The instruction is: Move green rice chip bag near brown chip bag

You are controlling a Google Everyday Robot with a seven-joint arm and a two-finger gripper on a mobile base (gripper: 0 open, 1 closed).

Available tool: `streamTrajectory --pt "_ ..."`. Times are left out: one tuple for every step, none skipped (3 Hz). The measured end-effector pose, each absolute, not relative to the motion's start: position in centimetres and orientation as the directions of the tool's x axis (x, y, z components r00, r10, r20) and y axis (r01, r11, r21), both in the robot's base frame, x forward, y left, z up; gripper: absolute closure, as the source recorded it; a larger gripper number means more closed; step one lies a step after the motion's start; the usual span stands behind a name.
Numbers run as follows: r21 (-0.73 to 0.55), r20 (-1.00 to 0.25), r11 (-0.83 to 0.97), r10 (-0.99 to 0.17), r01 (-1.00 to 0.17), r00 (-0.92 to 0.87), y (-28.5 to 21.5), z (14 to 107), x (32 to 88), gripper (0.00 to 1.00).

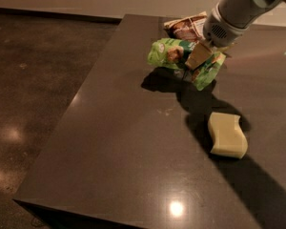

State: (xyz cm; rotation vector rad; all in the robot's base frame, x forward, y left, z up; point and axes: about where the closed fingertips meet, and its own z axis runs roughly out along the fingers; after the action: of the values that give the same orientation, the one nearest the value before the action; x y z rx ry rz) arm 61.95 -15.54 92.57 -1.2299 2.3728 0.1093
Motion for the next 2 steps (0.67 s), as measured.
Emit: streamTrajectory --pt "-0.185 -0.426 0.654 -0.726 -0.733 -0.54 -18.3 92.8 63.1 1.0" --pt "-0.214 -0.403 0.689 -0.708 -0.692 -0.58 -20.5 92.6 64.3 0.82"
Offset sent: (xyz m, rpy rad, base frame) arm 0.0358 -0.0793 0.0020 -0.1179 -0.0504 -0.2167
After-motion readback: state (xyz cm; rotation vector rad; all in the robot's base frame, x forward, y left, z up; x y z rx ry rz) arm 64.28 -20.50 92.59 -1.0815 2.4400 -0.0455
